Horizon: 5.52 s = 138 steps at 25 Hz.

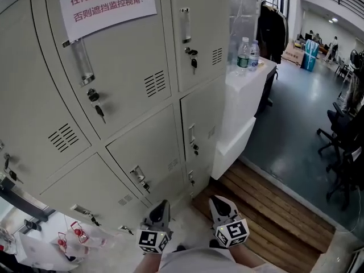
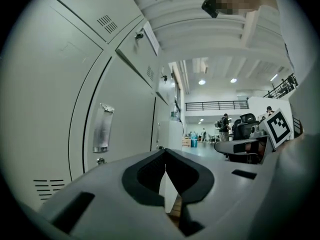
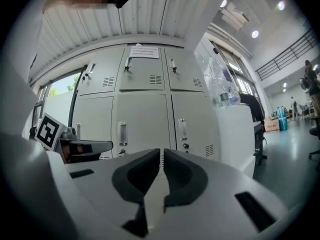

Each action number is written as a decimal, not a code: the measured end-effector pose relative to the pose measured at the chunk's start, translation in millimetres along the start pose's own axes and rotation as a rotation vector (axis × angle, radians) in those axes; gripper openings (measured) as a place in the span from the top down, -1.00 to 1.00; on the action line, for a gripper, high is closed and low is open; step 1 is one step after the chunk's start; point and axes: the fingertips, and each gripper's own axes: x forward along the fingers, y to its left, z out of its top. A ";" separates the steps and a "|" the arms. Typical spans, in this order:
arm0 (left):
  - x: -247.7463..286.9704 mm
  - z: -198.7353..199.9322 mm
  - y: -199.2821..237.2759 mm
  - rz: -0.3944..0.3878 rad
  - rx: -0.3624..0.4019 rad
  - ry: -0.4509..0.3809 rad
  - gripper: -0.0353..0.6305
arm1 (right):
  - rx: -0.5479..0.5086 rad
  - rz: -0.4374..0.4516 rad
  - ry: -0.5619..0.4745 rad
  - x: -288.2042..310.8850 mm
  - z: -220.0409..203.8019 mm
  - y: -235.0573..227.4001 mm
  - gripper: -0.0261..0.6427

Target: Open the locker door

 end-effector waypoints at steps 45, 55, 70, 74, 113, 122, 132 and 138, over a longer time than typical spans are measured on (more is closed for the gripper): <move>-1.4 -13.7 48.7 0.352 -0.008 0.051 0.87 | -0.154 0.275 0.064 265.8 45.3 -76.2 0.40; 1.1 -15.6 52.0 0.354 -0.010 0.058 0.87 | -0.160 0.257 0.070 276.4 44.7 -74.6 0.41; 4.6 -17.4 45.5 0.329 -0.021 0.054 0.87 | -0.120 0.255 0.089 258.9 42.4 -79.9 0.59; 8.6 -15.6 39.2 0.306 -0.017 0.052 0.87 | -0.117 0.244 0.088 246.6 42.0 -84.2 0.59; 63.3 -15.7 -57.6 0.000 -0.015 0.032 0.87 | -0.078 -0.250 0.080 72.5 43.0 -255.5 0.78; 69.3 -19.0 -61.9 -0.026 -0.017 0.046 0.87 | -0.035 -0.339 0.055 36.0 37.6 -276.9 0.87; 64.0 -20.0 -54.5 -0.006 -0.022 0.048 0.87 | 0.010 -0.201 0.012 24.4 24.3 -191.5 0.87; 59.1 -19.3 -47.9 0.011 -0.025 0.043 0.87 | -0.023 -0.133 0.019 13.7 10.6 -137.9 0.87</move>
